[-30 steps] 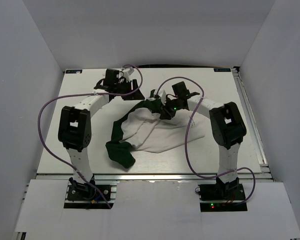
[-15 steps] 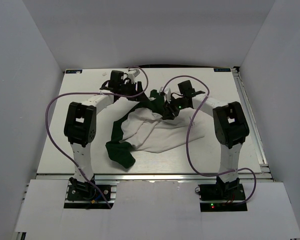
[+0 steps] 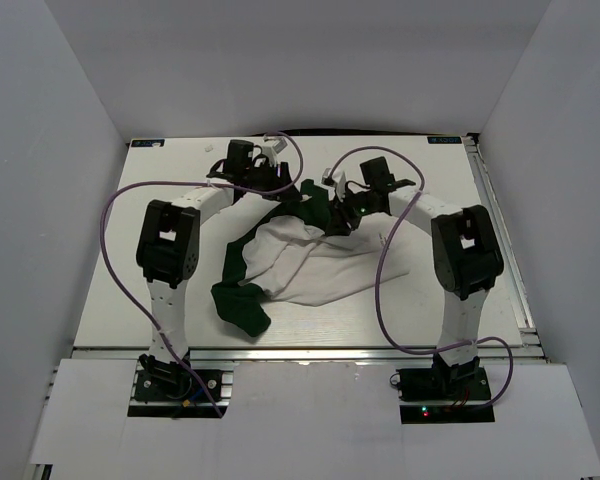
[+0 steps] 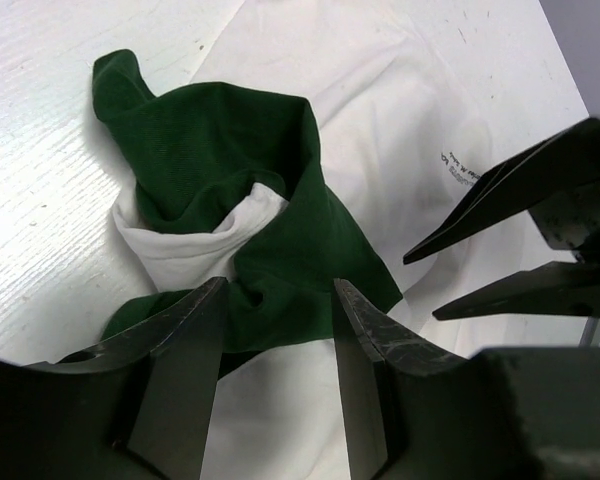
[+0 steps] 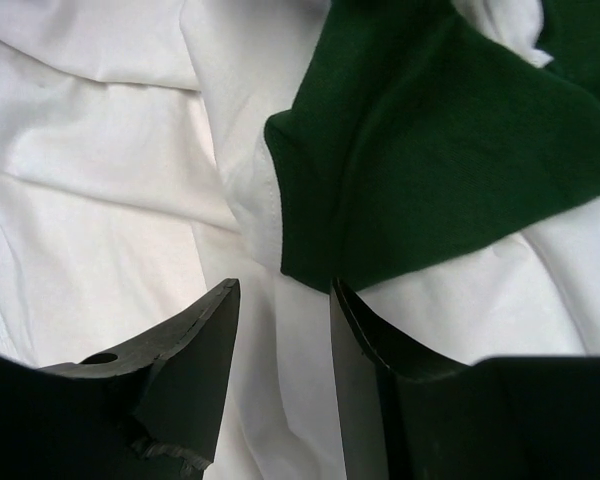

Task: Fold and stack the t-shirts
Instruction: Flatten the tshirt out

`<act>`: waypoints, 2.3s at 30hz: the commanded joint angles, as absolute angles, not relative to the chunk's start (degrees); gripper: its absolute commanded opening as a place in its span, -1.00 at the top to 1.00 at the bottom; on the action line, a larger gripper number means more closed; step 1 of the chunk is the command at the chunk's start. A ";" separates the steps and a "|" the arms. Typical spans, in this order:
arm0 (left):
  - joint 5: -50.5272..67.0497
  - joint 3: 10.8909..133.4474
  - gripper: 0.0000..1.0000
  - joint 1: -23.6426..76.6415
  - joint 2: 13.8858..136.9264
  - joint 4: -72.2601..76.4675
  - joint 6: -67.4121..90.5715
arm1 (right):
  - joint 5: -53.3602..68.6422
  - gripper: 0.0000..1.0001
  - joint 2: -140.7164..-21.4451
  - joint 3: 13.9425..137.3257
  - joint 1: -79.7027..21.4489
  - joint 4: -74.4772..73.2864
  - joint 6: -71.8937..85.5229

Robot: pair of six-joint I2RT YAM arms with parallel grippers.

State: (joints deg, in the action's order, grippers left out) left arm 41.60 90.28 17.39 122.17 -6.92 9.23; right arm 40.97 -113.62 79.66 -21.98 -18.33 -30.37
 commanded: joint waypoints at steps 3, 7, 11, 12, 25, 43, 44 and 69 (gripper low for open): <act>42.63 90.88 -0.12 17.93 121.81 -7.65 7.91 | 43.15 0.04 -109.25 79.89 -20.39 -17.84 -28.30; 41.40 91.14 -0.06 18.54 122.52 -8.52 7.65 | 43.59 0.04 -108.72 79.80 -19.51 -17.58 -27.34; 39.82 90.53 0.14 19.07 122.78 -8.96 7.56 | 43.94 0.04 -108.11 79.98 -18.20 -17.32 -26.54; 39.47 90.44 0.32 19.25 122.87 -9.05 7.65 | 43.95 0.04 -107.76 80.07 -17.93 -17.31 -26.37; 30.61 97.30 1.00 18.28 117.96 -14.06 9.58 | 39.04 0.04 -105.99 81.47 -10.90 -12.75 -20.48; 25.05 86.66 1.00 13.19 104.15 -11.07 14.15 | 31.04 -0.01 -122.07 101.57 -7.73 -21.35 -14.41; 25.05 86.66 1.00 12.66 103.72 -11.25 14.24 | 30.42 -0.02 -124.34 103.34 -7.73 -22.23 -14.24; 21.45 82.18 1.00 5.10 95.63 -15.03 15.03 | 12.22 -0.24 -136.31 114.25 -6.86 -15.91 -6.07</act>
